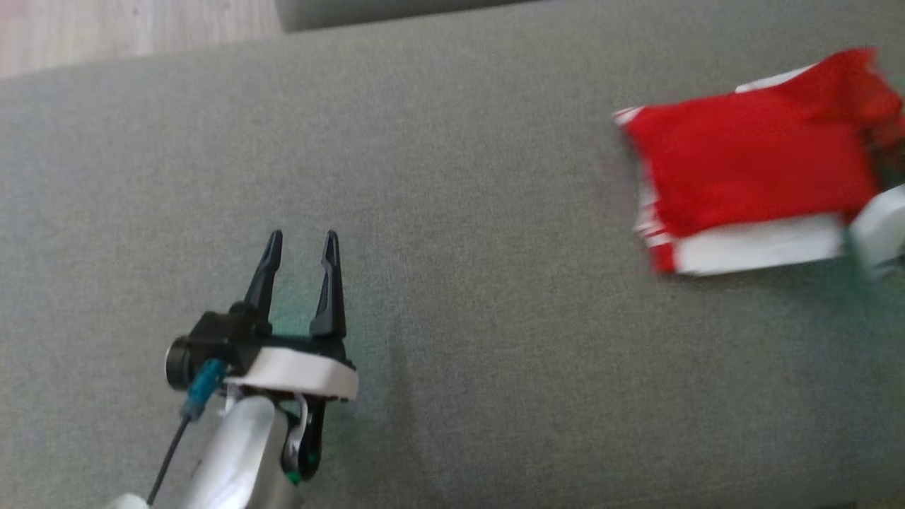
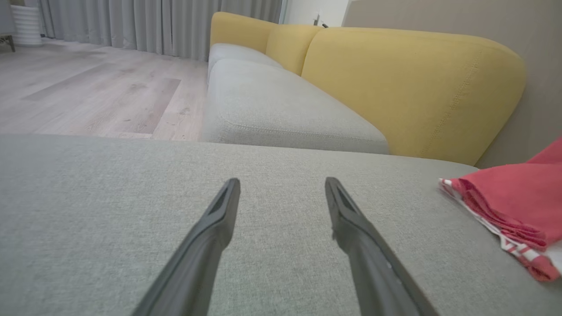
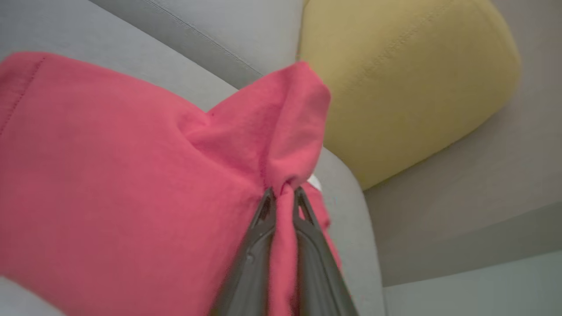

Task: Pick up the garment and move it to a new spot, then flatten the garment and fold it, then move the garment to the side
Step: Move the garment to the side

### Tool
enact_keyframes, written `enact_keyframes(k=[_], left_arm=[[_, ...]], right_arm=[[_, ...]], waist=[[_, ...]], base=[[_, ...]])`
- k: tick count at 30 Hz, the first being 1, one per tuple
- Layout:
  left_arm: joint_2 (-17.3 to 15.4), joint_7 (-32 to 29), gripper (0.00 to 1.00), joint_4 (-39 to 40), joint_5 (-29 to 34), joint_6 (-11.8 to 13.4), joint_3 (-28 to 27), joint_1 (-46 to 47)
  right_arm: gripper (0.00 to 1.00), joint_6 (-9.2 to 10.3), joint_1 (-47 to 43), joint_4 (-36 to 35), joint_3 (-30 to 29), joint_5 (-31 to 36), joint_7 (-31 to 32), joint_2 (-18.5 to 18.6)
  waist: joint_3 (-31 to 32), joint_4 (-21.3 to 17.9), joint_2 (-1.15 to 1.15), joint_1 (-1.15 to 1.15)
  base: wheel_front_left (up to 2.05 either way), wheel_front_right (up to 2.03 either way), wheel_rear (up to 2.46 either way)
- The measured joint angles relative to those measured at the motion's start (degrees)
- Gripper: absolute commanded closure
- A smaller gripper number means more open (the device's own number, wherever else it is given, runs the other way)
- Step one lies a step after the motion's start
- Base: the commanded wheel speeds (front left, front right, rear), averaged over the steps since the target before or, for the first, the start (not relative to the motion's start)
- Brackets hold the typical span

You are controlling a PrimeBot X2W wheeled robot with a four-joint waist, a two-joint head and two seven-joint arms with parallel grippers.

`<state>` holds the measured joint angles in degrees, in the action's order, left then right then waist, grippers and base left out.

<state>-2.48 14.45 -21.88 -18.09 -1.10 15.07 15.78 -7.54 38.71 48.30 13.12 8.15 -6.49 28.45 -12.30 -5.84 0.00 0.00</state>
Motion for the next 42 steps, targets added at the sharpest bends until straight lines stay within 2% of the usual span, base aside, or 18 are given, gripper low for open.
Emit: enact_keyframes(k=[5,11,21,25,26,27,28,29,35,37,38,42], left_arm=[[0.01,0.0,0.0,0.03,0.01,-0.46,-0.08,2.93],[0.01,0.0,0.0,-0.03,0.01,-0.68,-0.27,3.42],[0.02,0.0,0.0,-0.02,0.51,-1.0,-0.58,4.33],[0.02,0.0,0.0,-0.02,0.51,-1.2,-0.66,4.53],[0.02,0.0,0.0,-0.07,0.51,-1.22,-0.67,4.72],[0.02,0.0,0.0,-0.11,0.51,-1.22,-0.69,5.02],[0.03,0.0,0.0,-0.11,0.51,-1.22,-0.78,5.3],[0.03,0.0,0.0,-0.12,0.51,-1.23,-0.89,5.46],[0.05,0.0,0.0,-0.51,0.49,-1.24,-1.72,5.42],[0.05,0.0,0.0,-0.53,0.49,-1.23,-2.13,5.06],[0.05,0.0,0.0,-0.53,0.49,-1.23,-2.13,5.06],[0.04,0.0,0.0,-0.54,0.49,-1.22,-2.72,3.67]], right_arm=[[1.0,0.0,2.22,-0.7,-2.79,0.52,1.87,6.33],[1.0,0.0,2.35,0.73,-7.39,1.72,3.05,9.69],[1.0,0.0,2.92,0.1,-14.04,6.47,4.61,9.84],[1.0,0.0,2.96,-0.76,-16.7,7.26,5.46,8.81],[0.75,0.0,2.96,-0.96,-17.5,7.3,5.55,8.27],[0.75,0.0,2.95,-1.21,-17.89,7.31,5.77,7.78],[0.17,0.0,2.95,-1.54,-18.36,7.31,6.01,7.21],[0.0,0.0,2.94,-1.9,-18.94,7.45,6.12,6.62],[0.0,0.0,2.79,-6.01,-21.0,8.75,6.06,3.56],[0.0,0.0,2.55,-9.11,-21.0,8.96,5.99,-0.36],[0.0,0.0,2.55,-9.11,-21.0,8.96,5.99,-0.36],[0.0,0.0,0.69,-13.76,-20.67,5.98,4.01,-6.65]], waist=[[-3.05,0.4,0.0,0.0],[-5.67,1.73,0.0,0.01],[-7.82,2.82,0.0,0.01],[-8.23,2.92,0.0,0.0],[-8.28,2.95,0.0,0.0],[-8.28,2.96,0.0,0.01],[-8.24,2.95,0.0,0.0],[-8.13,2.94,0.0,0.01],[-5.79,2.88,0.0,0.0],[-3.66,2.89,0.0,0.0],[-3.66,2.89,0.0,0.0],[-0.1,2.98,0.0,-0.01]], base=[[0.0,0.0,0.0],[0.0,0.0,0.0],[0.0,0.0,0.0],[0.0,0.0,0.0],[0.0,0.0,0.0],[0.0,0.0,0.0],[0.0,0.0,0.0],[0.0,0.0,0.0],[0.0,0.0,0.0],[0.0,0.0,0.0],[0.0,0.0,0.0],[0.0,0.0,0.0]])
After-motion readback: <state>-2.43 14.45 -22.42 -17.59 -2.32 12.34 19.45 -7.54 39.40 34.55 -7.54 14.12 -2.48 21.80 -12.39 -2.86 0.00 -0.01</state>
